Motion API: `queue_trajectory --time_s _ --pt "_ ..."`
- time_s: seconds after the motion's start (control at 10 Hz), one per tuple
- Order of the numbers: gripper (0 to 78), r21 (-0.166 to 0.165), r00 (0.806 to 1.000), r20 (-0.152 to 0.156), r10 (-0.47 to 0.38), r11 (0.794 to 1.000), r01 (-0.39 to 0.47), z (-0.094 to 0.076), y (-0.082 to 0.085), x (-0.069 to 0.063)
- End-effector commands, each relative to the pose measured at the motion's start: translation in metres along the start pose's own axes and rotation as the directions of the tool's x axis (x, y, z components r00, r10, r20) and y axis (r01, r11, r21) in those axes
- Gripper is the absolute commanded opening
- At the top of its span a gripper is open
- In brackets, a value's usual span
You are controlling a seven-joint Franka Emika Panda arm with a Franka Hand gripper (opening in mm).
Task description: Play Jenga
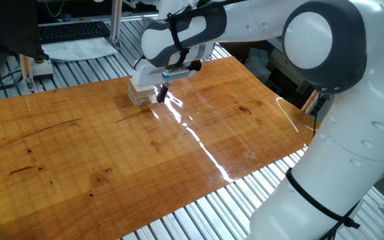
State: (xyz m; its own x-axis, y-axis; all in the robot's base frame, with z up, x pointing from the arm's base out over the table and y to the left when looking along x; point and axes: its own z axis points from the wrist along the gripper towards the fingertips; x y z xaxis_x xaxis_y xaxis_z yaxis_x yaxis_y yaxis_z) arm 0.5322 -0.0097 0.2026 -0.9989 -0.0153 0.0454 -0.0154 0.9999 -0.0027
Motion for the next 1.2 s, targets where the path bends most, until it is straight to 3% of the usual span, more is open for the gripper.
queue_trajectory --time_s 0.1,0.7,0.9,1.2 --pt "0.0 -0.024 0.999 -0.023 -0.023 0.999 0.022 -0.0020 -0.0007 -0.0032" --pt "0.0 -0.027 0.999 -0.024 -0.037 0.999 0.036 -0.0020 -0.0007 -0.0032" --pt "0.0 -0.057 1.000 -0.020 -0.008 0.998 0.007 -0.0020 -0.0007 -0.0032" --pt "0.0 -0.054 1.000 -0.013 0.004 0.999 -0.005 -0.0020 -0.0007 -0.0032"
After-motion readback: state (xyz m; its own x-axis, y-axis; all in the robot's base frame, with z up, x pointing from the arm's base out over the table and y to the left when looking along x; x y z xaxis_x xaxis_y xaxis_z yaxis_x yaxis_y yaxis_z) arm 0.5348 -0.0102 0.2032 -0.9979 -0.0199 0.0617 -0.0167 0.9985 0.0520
